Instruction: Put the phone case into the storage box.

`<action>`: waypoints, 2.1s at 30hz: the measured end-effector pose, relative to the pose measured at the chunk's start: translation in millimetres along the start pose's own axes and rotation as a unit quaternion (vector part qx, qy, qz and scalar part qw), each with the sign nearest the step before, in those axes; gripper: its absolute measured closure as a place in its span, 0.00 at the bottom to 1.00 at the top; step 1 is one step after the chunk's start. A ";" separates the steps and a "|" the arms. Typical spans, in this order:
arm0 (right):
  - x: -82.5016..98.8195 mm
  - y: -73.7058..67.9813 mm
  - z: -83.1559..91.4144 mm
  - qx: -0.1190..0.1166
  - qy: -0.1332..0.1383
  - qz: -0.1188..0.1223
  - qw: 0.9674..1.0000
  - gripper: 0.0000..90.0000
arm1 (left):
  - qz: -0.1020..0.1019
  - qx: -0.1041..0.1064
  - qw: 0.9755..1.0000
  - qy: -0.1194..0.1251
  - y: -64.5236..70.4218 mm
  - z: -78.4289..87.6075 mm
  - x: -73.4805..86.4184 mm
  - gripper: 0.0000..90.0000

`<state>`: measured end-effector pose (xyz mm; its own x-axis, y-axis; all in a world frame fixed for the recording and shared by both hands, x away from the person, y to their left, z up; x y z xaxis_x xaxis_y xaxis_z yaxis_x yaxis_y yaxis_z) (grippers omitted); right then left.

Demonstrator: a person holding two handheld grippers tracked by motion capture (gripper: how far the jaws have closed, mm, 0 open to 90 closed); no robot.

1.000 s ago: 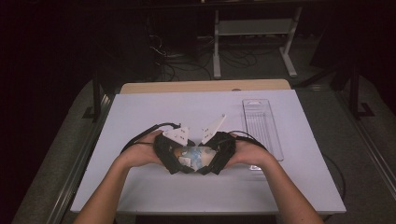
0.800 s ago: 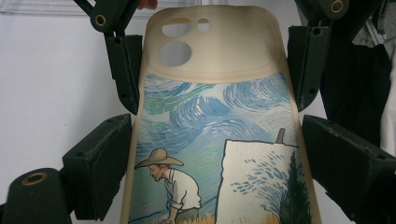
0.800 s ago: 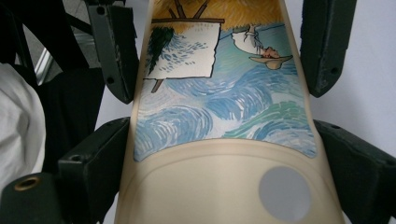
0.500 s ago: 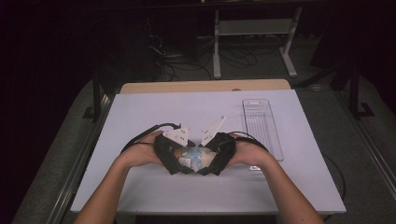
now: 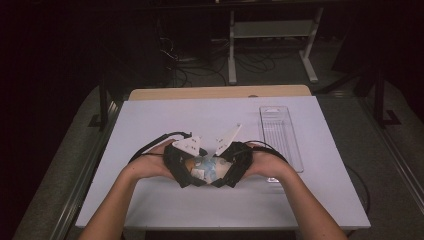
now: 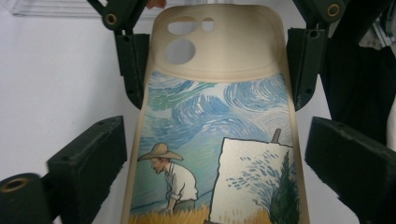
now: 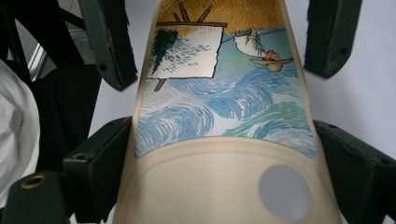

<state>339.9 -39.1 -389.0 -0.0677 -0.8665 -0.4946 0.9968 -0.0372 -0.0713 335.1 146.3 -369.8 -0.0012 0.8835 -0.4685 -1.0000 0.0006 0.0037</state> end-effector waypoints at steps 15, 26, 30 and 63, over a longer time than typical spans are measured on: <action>10.8 9.0 13.7 0.023 0.008 -0.038 0.999 0.12 | 0.072 -0.032 0.996 0.048 -7.7 22.0 16.9 0.00; 20.0 17.7 19.6 0.048 0.007 -0.079 0.996 0.12 | 0.146 -0.070 0.986 0.045 -9.0 23.7 39.2 0.00; 22.7 21.2 21.7 0.055 0.010 -0.088 0.995 0.12 | 0.170 -0.070 0.981 0.059 -9.2 23.5 47.0 0.00; 25.5 26.1 25.5 0.073 0.022 -0.175 0.982 0.12 | 0.295 -0.180 0.937 0.055 26.6 -11.4 89.1 0.00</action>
<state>365.3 -74.8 -381.3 -0.4055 -0.7654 -0.4998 0.9076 -0.4021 -0.1207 308.3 219.7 -421.5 -0.5344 0.6271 -0.5666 -0.7616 -0.6481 0.0010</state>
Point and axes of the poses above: each handheld gripper's, and its own axes: z roughly backward along the jaws, x roughly out of its underside, y roughly to its right, the point moved 1 cm from there along -z, roughly forward along the jaws, and after that the axes turned 14 degrees about -y, right-handed, at the moved point
